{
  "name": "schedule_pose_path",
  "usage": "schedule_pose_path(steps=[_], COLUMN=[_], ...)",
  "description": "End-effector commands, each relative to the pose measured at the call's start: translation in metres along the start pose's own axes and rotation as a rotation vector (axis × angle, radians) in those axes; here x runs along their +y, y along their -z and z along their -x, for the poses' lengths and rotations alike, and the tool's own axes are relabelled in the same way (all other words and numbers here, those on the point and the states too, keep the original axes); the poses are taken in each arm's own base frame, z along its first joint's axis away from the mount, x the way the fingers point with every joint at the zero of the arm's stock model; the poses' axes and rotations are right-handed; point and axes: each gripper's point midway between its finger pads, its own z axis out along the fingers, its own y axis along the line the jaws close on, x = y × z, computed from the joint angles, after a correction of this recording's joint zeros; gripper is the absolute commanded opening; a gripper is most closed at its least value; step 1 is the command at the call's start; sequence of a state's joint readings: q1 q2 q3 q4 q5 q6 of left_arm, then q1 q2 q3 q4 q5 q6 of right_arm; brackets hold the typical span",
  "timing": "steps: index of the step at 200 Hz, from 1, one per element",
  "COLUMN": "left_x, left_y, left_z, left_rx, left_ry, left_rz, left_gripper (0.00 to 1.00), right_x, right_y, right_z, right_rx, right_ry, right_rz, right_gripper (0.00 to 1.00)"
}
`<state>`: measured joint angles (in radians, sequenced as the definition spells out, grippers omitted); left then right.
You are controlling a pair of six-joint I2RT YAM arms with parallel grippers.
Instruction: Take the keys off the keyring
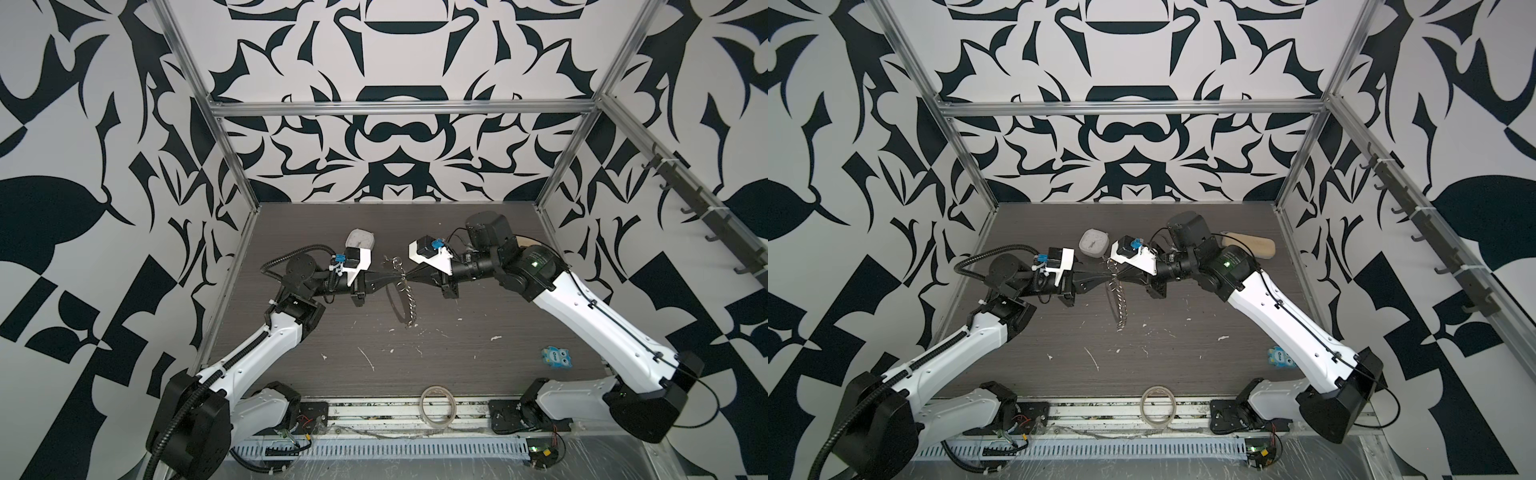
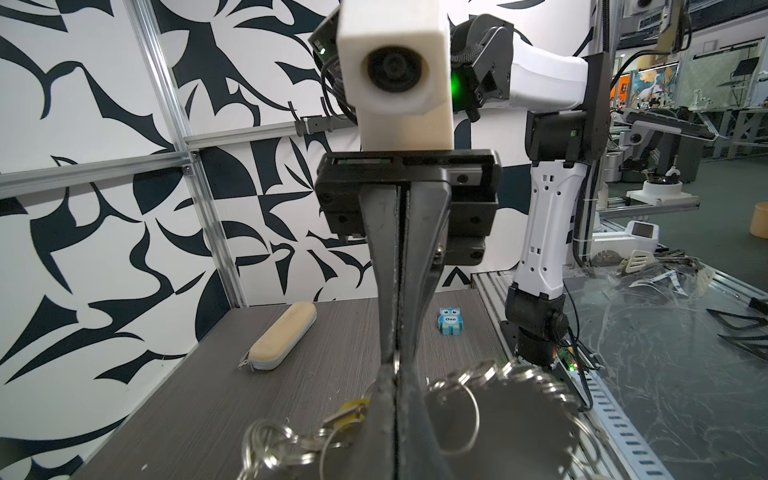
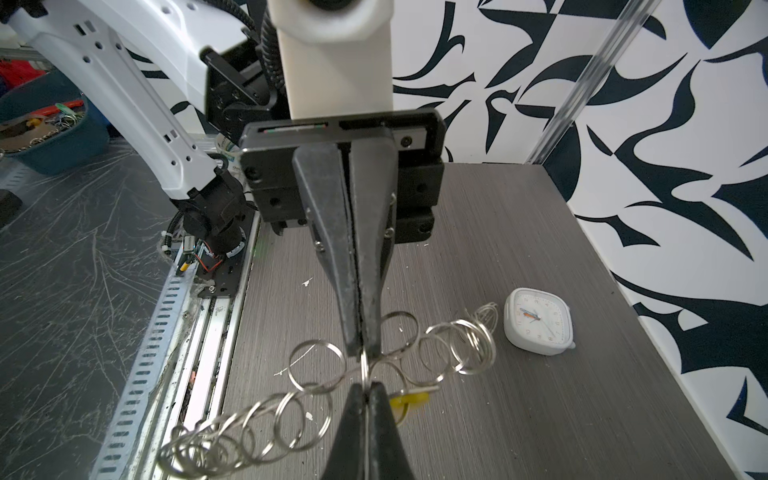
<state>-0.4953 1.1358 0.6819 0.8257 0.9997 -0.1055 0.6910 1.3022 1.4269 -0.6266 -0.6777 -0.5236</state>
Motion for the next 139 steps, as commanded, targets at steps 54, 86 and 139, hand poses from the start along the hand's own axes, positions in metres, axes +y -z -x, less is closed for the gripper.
schedule_pose_path(steps=[54,86,139], left_x=[-0.003,0.003,0.017], left_y=[0.022,0.018,0.011], left_z=[0.001,0.001,0.004], left_rx=[0.128,0.097,-0.061], left_ry=[-0.026,-0.003,0.024], left_rz=[0.038,0.025,0.006], left_gripper=[0.41,0.39,0.34], right_x=[-0.012,-0.013,-0.013], right_y=[0.020,0.021,0.021], right_z=[-0.008,-0.014,-0.012], right_rx=[0.240,0.344,0.389], right_ry=[0.084,0.104,0.123], right_rz=[-0.077,-0.092,-0.105], right_gripper=[0.00,0.00,0.00])
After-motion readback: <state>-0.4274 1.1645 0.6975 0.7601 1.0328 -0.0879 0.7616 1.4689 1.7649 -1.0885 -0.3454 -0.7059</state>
